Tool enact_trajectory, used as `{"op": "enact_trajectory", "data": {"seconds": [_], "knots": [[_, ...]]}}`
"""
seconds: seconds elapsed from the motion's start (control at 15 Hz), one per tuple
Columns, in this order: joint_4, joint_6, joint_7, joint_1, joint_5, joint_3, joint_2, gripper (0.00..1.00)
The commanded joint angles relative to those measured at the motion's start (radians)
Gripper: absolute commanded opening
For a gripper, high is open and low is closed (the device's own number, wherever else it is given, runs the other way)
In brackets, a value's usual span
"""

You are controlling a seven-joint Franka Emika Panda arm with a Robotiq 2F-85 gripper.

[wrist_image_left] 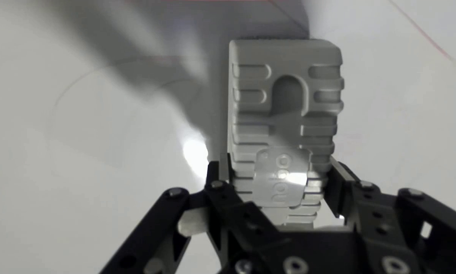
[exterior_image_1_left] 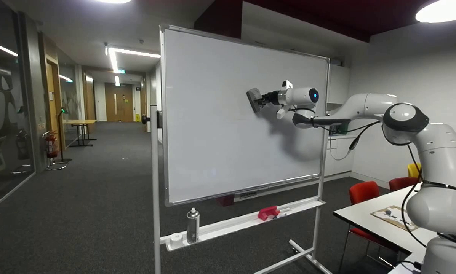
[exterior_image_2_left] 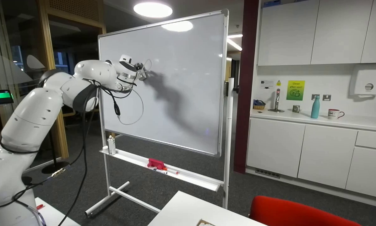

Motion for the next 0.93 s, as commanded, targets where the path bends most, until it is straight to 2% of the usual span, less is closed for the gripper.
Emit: {"op": "enact_trajectory", "data": {"seconds": [0.0,0.2,0.53,0.87], "knots": [[0.081,-0.002,0.052,-0.023,0.031,-0.001,0.024,0.34],[0.120,0.003,0.154,-0.054,0.053,-0.003,0.017,0.34],[0.189,0.016,0.265,-0.144,0.133,-0.001,0.006,0.34],[0.311,-0.020,0.449,-0.166,0.120,-0.054,0.015,0.34]]}}
